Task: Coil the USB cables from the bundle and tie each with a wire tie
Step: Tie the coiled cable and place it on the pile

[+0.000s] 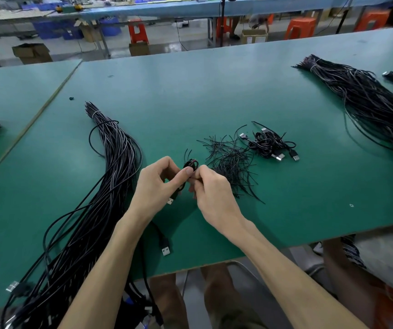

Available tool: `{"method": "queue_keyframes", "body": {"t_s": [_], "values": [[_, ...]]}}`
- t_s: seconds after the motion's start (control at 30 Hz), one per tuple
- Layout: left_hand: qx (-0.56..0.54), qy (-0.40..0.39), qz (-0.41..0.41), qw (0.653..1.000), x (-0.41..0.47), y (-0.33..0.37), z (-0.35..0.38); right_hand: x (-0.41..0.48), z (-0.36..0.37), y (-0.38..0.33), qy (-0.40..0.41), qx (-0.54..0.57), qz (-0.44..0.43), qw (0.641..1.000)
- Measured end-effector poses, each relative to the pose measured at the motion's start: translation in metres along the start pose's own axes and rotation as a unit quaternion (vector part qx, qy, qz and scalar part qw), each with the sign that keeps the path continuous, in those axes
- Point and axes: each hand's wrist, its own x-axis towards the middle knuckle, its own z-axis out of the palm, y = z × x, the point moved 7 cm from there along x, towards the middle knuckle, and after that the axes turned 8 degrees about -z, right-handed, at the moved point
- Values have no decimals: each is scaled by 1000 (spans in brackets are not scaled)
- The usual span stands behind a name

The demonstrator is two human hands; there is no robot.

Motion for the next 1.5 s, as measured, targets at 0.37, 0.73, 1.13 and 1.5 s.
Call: {"method": "queue_keyframes", "body": {"t_s": [0.37,0.73,1.13,1.5], "values": [[-87,-38,-75,993,2,-4,6,-6,-5,-25,46,-109,-95,988],[-127,-3,-23,992,6,-7,-3,1,-5,4,59,137,8,989],[-256,-90,-99,957,5,-11,9,1,-10,9,110,122,25,986],[-266,-304,-122,907,-18,10,33,2,-17,8,122,174,23,977]]}}
